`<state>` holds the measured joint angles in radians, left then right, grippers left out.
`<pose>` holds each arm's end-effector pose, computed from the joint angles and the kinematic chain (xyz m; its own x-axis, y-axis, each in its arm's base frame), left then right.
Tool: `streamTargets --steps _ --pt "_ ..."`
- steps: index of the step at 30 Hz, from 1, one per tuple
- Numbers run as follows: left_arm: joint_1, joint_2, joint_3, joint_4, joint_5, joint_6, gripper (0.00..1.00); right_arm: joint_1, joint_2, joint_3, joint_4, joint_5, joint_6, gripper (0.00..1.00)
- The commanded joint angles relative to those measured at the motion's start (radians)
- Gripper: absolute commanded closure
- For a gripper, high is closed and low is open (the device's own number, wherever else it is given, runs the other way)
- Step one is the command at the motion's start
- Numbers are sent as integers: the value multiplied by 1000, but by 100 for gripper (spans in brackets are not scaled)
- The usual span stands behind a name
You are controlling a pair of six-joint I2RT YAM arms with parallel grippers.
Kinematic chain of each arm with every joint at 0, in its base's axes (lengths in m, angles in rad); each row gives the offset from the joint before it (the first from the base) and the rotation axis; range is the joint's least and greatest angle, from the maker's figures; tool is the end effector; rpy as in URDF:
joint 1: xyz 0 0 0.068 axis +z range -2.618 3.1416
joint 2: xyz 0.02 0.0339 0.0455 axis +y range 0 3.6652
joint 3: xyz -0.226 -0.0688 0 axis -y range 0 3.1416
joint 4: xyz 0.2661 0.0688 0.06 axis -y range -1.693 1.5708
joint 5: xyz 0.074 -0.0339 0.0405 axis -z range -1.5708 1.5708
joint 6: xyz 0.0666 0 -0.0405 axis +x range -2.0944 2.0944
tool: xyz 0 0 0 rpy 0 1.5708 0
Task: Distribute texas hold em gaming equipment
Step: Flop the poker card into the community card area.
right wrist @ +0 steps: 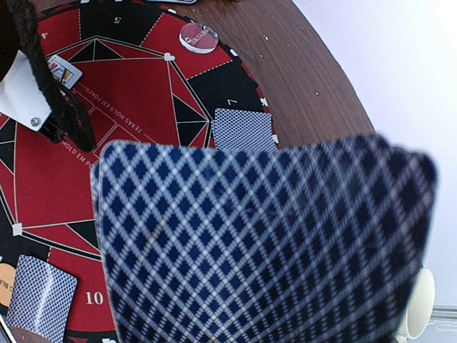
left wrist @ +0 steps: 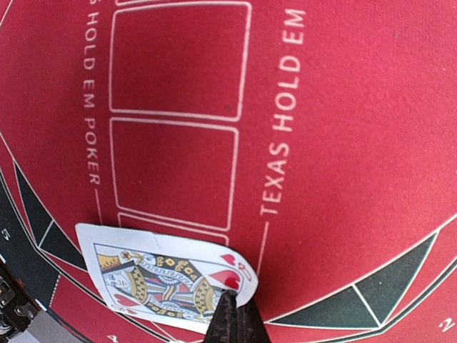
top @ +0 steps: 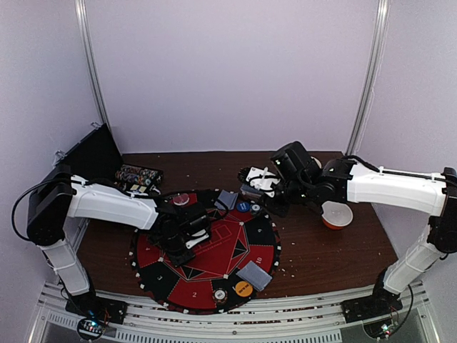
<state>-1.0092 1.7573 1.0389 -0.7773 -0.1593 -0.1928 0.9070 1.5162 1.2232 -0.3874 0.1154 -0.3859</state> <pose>0.1752 -0.2586 0.0662 -0.6801 0.7257 -0.1039 0.7122 0.6877 0.1409 0.2455 0.3014 0.2316 -0.0854 -0.7160 -0.6929 -0.8197 0.4458 -0.3597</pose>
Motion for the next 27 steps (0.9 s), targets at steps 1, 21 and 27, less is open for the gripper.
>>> streamTargets --steps 1,21,27 --pt "-25 27 -61 -122 132 -16 100 -5 -23 22 -8 3 5 71" --pt "-25 -32 -16 -108 265 37 59 -4 -30 26 -14 12 3 71" --pt "52 -141 127 -59 333 50 47 -4 -37 40 -20 12 -1 71"
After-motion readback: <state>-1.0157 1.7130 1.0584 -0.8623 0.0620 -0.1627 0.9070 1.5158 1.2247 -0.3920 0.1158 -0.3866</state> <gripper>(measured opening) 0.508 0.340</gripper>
